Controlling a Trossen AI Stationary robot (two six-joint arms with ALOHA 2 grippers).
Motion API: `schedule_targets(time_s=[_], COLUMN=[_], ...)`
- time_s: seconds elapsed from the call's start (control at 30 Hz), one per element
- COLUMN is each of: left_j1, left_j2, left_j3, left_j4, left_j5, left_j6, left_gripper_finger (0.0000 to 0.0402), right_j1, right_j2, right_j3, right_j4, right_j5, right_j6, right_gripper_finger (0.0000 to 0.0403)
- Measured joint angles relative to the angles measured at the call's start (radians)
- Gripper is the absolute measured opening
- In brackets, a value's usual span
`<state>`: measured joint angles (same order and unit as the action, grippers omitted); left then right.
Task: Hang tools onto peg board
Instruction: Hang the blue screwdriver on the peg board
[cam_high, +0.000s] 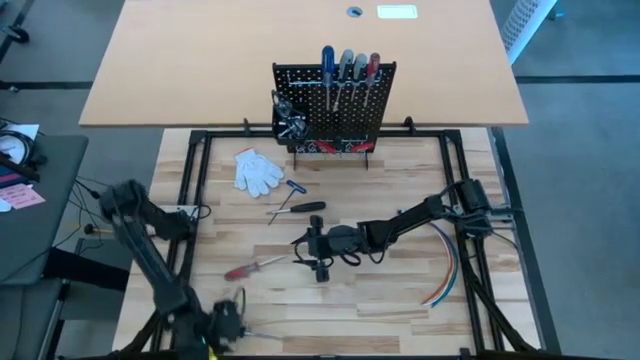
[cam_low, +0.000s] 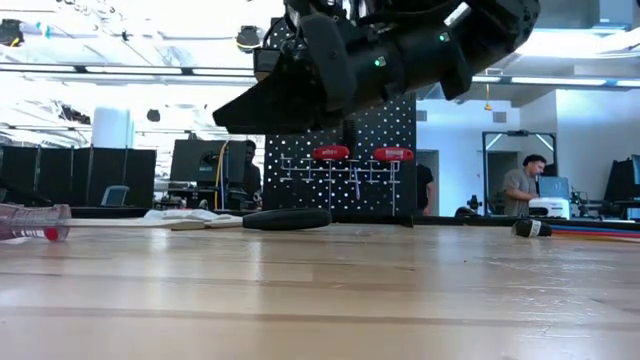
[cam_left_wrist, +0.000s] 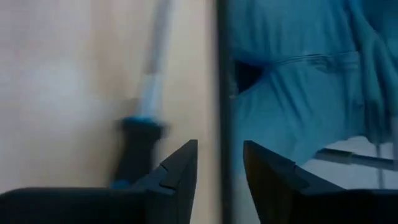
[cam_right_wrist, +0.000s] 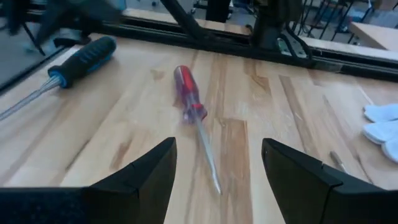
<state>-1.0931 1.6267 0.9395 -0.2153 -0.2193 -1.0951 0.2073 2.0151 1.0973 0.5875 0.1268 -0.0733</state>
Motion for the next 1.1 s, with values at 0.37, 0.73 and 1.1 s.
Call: schedule_targets(time_s=[0.37,0.73,1.1], left_j1=[-0.019,0.061,0.226], left_j2=[0.252,0.256,0.256], left_j3=[0.178,0.162,0.084], left_j4=[-0.252,-0.309,-0.238], left_j5=[-0.016,-0.277,-0.446], left_j6=[-0.071,-0.005,0.149], left_gripper_finger=[0.0019,0.0001,0.0], right_j1=[0.084,0.169,0.146], right_j2=[0.0,0.021,0.022], right_j3=[0.016,0.187,0.216], right_j4=[0.019,-0.276,-0.514], right_j5=[0.0,0.006,0.164], right_j6=[-0.022,0.043,0.398], right_gripper_finger=[0.0243,0.0243,0.0243])
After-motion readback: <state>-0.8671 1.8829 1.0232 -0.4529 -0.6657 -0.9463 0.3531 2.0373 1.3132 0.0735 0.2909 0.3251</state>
